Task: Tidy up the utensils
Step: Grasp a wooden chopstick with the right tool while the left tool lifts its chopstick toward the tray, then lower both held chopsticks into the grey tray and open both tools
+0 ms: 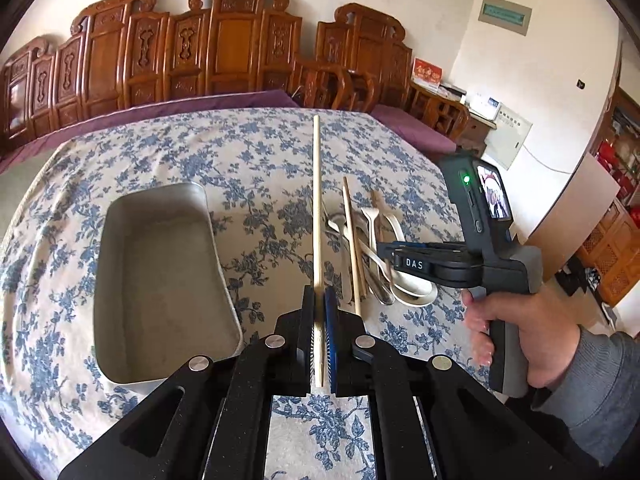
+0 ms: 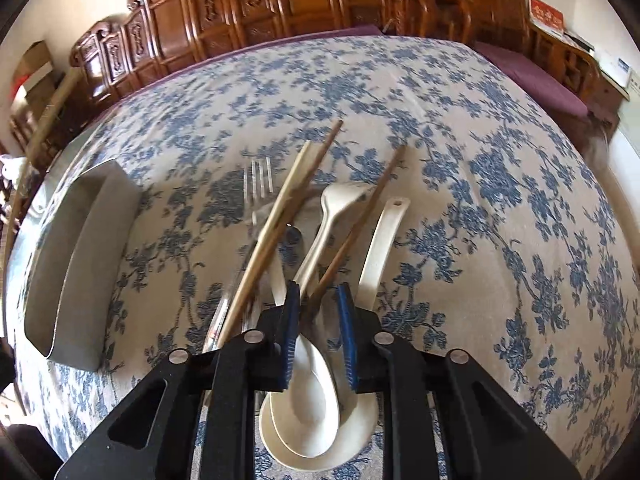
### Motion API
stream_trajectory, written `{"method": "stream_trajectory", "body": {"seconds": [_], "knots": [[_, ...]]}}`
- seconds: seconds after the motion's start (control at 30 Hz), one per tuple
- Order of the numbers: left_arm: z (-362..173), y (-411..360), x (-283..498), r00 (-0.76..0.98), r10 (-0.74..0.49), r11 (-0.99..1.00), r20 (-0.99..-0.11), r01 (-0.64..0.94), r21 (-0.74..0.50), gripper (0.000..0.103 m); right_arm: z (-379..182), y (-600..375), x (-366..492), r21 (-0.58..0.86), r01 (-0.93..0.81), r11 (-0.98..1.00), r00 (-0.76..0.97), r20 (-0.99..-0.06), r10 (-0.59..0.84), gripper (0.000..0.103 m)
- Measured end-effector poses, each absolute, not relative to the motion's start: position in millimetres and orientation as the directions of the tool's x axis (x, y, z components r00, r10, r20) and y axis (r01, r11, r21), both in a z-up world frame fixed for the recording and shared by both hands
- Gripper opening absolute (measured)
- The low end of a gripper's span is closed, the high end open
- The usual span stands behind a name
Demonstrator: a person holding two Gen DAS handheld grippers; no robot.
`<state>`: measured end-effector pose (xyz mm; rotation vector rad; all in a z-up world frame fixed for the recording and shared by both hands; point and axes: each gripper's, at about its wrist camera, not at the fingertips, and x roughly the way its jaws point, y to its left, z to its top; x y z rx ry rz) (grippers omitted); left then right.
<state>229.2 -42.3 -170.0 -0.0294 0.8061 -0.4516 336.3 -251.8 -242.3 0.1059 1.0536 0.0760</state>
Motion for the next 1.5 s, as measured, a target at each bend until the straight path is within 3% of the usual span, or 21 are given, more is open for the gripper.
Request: {"method": "stream_trajectory", "body": {"seconds": [0.3, 0.77, 1.5], "knots": [[-157.2, -28.2, 229.4, 0.627, -0.395, 0.910, -0.671, 0.367, -0.192, 0.004, -236.3, -257.9, 332.8, 0.114, 0.015, 0.993, 0.488, -0.868, 0.093, 0.006], [-152.8, 16.5, 242.2, 0.642, -0.333, 0.940, -0.691, 0.282, -0.190, 0.004, -181.3, -252.5, 305.8, 0.085, -0.046, 0.995, 0.594, -0.799, 0.096, 0.006], [-210.1, 52.8, 274.0, 0.519, -0.188, 0.981, -0.834, 0.144, -0.131, 0.004, -150.2, -176.3, 286.4, 0.199, -0.281, 0.939, 0.601, -0.727, 0.333, 0.006]]}}
